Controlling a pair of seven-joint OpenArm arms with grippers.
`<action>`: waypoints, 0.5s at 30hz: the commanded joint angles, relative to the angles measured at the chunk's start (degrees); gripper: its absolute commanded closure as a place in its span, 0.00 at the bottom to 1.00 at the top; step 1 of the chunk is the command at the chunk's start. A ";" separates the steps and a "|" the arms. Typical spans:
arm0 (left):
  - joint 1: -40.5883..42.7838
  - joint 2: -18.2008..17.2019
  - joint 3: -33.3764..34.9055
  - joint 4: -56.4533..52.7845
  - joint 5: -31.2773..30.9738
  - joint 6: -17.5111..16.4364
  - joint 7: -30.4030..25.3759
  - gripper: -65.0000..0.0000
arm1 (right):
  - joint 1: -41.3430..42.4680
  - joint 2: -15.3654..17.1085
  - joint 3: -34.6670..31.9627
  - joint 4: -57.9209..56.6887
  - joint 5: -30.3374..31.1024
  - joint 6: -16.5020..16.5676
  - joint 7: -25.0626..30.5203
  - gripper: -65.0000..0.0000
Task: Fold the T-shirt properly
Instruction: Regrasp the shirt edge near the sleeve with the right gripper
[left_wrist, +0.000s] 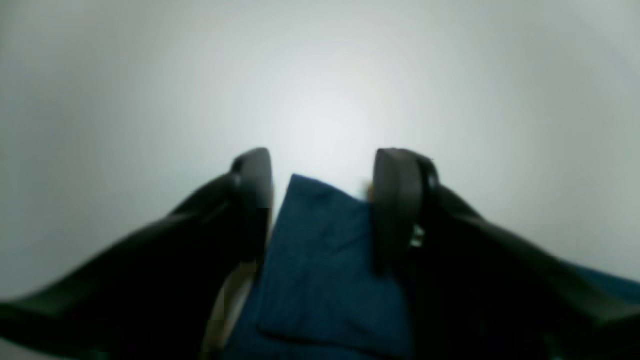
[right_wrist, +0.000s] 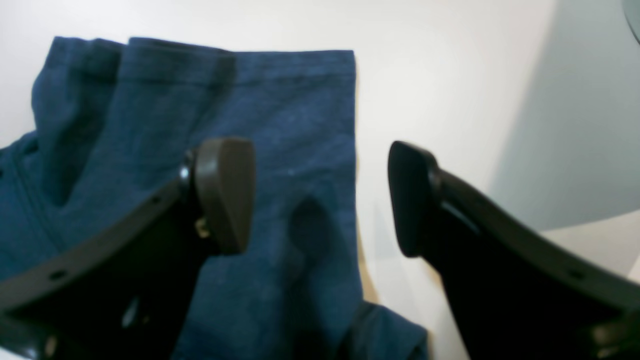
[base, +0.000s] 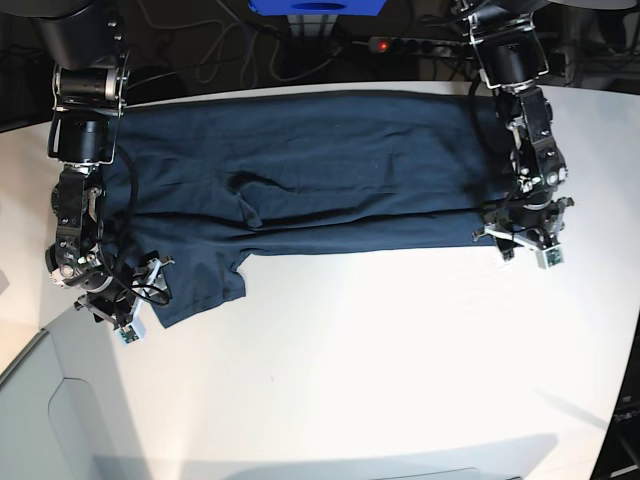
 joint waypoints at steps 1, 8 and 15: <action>-1.78 -0.75 -0.04 0.88 -0.12 0.03 -1.35 0.61 | 1.61 0.76 0.34 1.02 0.54 0.23 1.02 0.39; -1.96 -0.75 -0.04 0.88 -0.21 -0.05 -1.52 0.79 | 1.61 0.76 0.34 1.02 0.54 0.23 1.02 0.39; -2.13 -0.75 -0.04 1.49 -0.21 -0.05 -1.35 0.83 | 1.61 0.76 0.34 1.02 0.54 0.23 1.11 0.39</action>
